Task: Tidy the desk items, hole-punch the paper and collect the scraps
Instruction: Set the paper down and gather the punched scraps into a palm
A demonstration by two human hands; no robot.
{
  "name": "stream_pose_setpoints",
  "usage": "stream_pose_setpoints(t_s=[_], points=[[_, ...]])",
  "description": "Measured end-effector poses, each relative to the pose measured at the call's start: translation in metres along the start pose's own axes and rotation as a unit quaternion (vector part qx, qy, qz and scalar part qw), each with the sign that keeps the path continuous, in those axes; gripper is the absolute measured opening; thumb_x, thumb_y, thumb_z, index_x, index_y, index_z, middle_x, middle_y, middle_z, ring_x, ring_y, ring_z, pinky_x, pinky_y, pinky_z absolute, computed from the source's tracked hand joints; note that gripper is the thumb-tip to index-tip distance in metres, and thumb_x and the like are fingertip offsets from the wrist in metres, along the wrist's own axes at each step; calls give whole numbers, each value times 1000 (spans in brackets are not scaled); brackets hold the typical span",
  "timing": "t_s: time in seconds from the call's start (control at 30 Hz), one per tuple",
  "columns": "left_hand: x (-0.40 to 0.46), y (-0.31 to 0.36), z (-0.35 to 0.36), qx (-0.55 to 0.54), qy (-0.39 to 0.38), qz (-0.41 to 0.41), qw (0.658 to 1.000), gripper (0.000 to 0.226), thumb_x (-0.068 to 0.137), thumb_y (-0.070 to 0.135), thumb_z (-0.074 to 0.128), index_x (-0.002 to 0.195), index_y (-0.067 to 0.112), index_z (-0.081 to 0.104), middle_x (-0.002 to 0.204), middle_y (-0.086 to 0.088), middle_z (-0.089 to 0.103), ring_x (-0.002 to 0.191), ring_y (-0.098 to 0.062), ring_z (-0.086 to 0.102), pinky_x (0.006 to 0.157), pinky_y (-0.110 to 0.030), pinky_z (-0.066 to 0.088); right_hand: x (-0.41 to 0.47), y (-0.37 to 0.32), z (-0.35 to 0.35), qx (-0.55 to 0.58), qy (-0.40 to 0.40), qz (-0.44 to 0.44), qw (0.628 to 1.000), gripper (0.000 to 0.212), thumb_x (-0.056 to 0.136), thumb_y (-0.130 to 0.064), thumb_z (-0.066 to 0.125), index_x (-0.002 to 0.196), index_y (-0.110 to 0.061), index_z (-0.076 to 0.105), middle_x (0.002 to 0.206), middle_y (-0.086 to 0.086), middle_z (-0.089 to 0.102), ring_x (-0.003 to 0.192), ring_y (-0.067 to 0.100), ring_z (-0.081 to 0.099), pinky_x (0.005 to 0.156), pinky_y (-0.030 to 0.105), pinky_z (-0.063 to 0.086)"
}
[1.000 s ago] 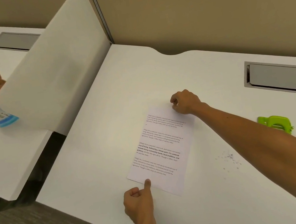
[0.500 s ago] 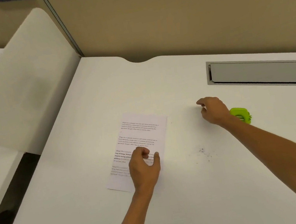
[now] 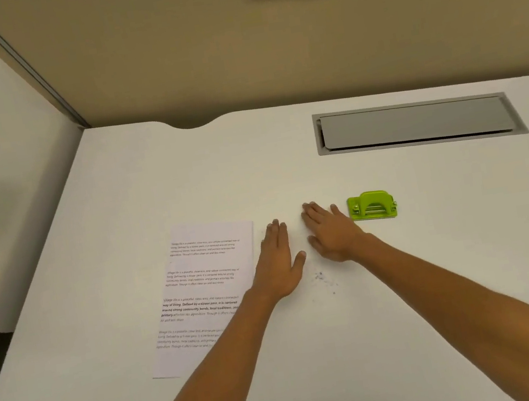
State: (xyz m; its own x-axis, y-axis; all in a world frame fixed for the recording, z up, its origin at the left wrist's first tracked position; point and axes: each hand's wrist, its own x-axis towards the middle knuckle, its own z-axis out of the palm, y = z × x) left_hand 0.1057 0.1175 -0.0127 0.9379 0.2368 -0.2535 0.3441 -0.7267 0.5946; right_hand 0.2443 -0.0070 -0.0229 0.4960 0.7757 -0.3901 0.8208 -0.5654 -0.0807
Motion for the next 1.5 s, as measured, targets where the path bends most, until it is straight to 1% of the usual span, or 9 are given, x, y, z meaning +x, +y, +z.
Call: stream_pose_setpoints(t_s=[0.17,0.37,0.5,0.57,0.8,1.03,1.3,1.4,1.5], points=[[20,-12,9,72,-15,-32,997,69,104,33,33,153,0,-2,163,-21,-9,151,-32,-11,124,-45,-1,-24,-7,25,42,23,-2,999,78,92,-51,2,152,-3,13,163,14,5,151,27,3,119,55,13],[-5,-8,38,74,-18,27,997,75,94,48,7,154,4,-2,164,-15,-8,151,-25,-13,125,-42,-4,-68,-15,46,117,42,-59,991,66,101,-44,22,154,-7,7,163,9,5,151,22,1,121,50,8],[-10,-1,37,-48,4,70,996,64,104,34,29,155,15,-6,164,3,-7,151,-7,-4,123,-25,-3,-47,5,14,244,79,-59,965,64,101,-24,37,154,-10,3,163,5,5,149,16,12,122,37,15],[2,3,29,-81,20,65,994,64,105,30,33,154,18,-6,163,8,-6,150,-3,-2,121,-20,-5,-18,14,-3,233,90,-60,966,64,99,-16,39,154,-8,8,163,9,7,150,20,11,121,41,17],[56,-7,12,-87,2,5,996,71,101,46,26,155,13,-7,166,-3,-4,151,-10,-6,124,-33,-6,38,9,-20,87,-12,-60,994,67,98,-23,38,153,-5,6,163,13,3,150,27,2,119,53,14],[18,-11,43,-7,20,67,998,80,95,56,21,155,7,-1,165,-4,1,152,-11,-7,125,-38,-2,-7,5,19,74,25,-112,991,80,82,-40,14,153,-4,13,162,14,11,150,27,6,120,49,12],[-54,8,97,12,60,125,990,77,98,48,32,154,1,6,165,-10,4,153,-18,-1,124,-45,7,-85,-3,73,114,75,-132,982,68,92,-31,29,152,-4,17,161,12,14,150,22,4,123,43,7],[-73,22,108,-35,72,128,989,83,96,53,32,154,2,4,165,-9,3,153,-17,2,124,-43,8,-106,-6,83,131,81,-132,979,66,93,-28,30,153,-6,13,162,10,10,151,19,-1,122,41,4],[-75,30,96,-231,89,83,965,88,91,47,48,155,11,-1,166,0,2,153,-12,4,124,-29,8,-119,-8,79,225,108,-101,963,66,94,-26,30,154,-7,10,163,8,3,151,15,-3,123,42,5]])
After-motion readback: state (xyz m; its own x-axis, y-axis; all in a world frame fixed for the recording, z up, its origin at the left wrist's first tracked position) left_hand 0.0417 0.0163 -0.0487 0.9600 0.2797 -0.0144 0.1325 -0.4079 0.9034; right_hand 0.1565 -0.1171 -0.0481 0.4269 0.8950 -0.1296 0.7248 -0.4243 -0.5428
